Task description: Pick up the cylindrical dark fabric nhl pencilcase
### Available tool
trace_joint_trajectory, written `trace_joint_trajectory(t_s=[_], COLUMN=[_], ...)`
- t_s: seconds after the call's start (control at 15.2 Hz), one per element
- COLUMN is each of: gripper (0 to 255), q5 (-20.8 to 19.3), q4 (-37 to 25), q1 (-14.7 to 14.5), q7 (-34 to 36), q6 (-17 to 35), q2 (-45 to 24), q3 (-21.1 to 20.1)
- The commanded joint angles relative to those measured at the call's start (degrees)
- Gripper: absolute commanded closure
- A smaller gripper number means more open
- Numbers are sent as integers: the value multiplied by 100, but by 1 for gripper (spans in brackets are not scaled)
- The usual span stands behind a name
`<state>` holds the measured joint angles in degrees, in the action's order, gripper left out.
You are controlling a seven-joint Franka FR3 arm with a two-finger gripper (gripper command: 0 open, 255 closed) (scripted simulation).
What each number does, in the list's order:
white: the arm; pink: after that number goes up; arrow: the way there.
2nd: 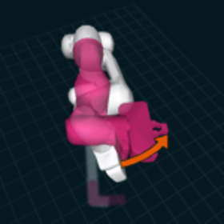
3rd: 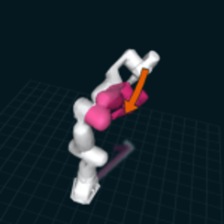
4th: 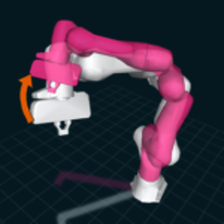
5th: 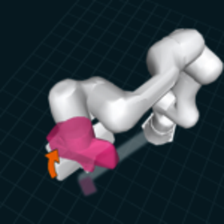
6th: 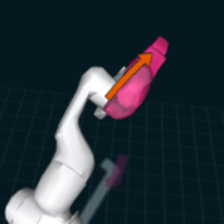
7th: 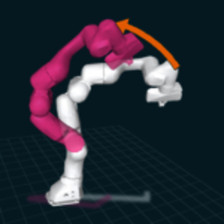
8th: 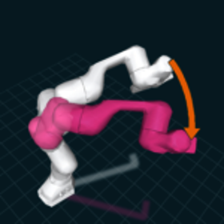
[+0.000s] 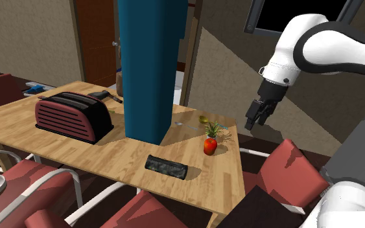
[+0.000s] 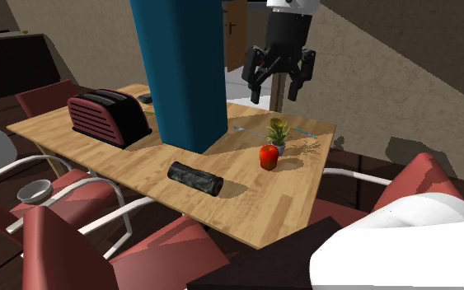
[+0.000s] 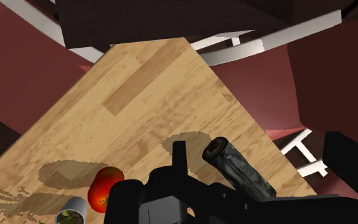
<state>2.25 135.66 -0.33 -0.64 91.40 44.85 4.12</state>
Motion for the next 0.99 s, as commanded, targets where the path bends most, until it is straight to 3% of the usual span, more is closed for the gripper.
trace_joint_trajectory(t_s=[0.0,0.92], gripper=[0,0], q5=[0,-181], q4=[0,12], q1=[0,-543], q7=[0,-1075], q6=[0,2380], q2=[0,-2538], q3=[0,-87])
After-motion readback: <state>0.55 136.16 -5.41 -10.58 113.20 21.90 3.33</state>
